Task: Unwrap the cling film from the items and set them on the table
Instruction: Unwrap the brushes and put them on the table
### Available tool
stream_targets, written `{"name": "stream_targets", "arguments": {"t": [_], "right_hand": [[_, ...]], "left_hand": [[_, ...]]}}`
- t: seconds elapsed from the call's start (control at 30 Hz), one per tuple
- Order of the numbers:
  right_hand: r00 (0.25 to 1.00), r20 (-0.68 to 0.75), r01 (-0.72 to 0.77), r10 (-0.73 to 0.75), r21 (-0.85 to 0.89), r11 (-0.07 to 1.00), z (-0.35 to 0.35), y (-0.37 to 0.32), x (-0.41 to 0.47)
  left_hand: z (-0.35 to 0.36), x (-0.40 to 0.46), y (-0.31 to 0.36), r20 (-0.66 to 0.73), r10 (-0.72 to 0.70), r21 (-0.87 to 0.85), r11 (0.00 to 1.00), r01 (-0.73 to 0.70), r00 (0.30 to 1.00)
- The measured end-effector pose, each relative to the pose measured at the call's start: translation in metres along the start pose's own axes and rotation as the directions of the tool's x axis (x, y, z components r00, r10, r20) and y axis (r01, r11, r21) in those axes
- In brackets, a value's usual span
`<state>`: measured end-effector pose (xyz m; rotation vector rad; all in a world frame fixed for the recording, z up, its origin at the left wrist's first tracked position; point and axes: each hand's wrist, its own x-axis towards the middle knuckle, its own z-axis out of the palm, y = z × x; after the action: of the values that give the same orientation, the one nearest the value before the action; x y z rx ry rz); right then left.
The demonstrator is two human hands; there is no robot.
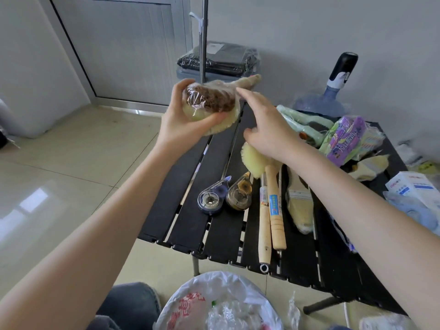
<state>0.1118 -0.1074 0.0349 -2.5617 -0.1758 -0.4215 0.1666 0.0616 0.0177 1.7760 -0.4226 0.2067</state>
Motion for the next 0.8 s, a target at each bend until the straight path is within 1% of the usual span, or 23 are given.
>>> {"name": "stream_targets", "arguments": {"t": [0.07,0.13,0.27,0.33,0.43,0.5,0.53,0.6,0.67,0.7,0.8], "right_hand": [[0.999,-0.048,0.015,-0.016,-0.021,1.000,-0.012,-0.003,-0.008],[0.996,-0.089,0.014,-0.020,-0.067,0.998,-0.027,-0.006,-0.020],[0.986,-0.167,-0.034,-0.013,-0.274,0.961,-0.059,-0.015,-0.051],[0.982,-0.187,-0.059,-0.004,-0.333,0.941,-0.072,-0.021,-0.070],[0.982,-0.181,-0.104,0.053,-0.287,0.952,-0.088,-0.031,-0.106],[0.983,-0.150,-0.143,0.107,-0.256,0.956,-0.097,-0.037,-0.131],[0.983,-0.145,-0.151,0.115,-0.272,0.950,-0.101,-0.038,-0.142],[0.986,-0.146,-0.122,0.080,-0.306,0.944,-0.105,-0.041,-0.162],[0.986,-0.145,-0.123,0.087,-0.263,0.957,-0.106,-0.046,-0.182],[0.983,-0.146,-0.139,0.111,-0.199,0.970,-0.105,-0.050,-0.192],[0.957,-0.202,-0.188,0.208,0.113,0.976,-0.096,-0.060,-0.216]], "left_hand": [[-0.014,-0.010,0.020,0.046,0.007,-0.060,0.998,-0.004,0.999],[-0.029,-0.021,0.042,0.121,-0.030,-0.088,0.995,0.041,0.992],[-0.051,-0.046,0.076,0.273,-0.091,-0.119,0.985,0.127,0.958],[-0.055,-0.057,0.088,0.324,-0.102,-0.097,0.985,0.141,0.940],[-0.054,-0.075,0.104,0.354,-0.153,-0.082,0.978,0.194,0.922],[-0.053,-0.087,0.115,0.368,-0.180,-0.100,0.968,0.232,0.912],[-0.051,-0.092,0.120,0.376,-0.187,-0.106,0.964,0.243,0.907],[-0.048,-0.103,0.129,0.391,-0.211,-0.121,0.953,0.277,0.896],[-0.045,-0.111,0.137,0.402,-0.228,-0.195,0.925,0.326,0.887],[-0.042,-0.115,0.140,0.406,-0.225,-0.255,0.903,0.346,0.886],[-0.026,-0.135,0.148,0.374,-0.201,-0.456,0.810,0.368,0.906]]}}
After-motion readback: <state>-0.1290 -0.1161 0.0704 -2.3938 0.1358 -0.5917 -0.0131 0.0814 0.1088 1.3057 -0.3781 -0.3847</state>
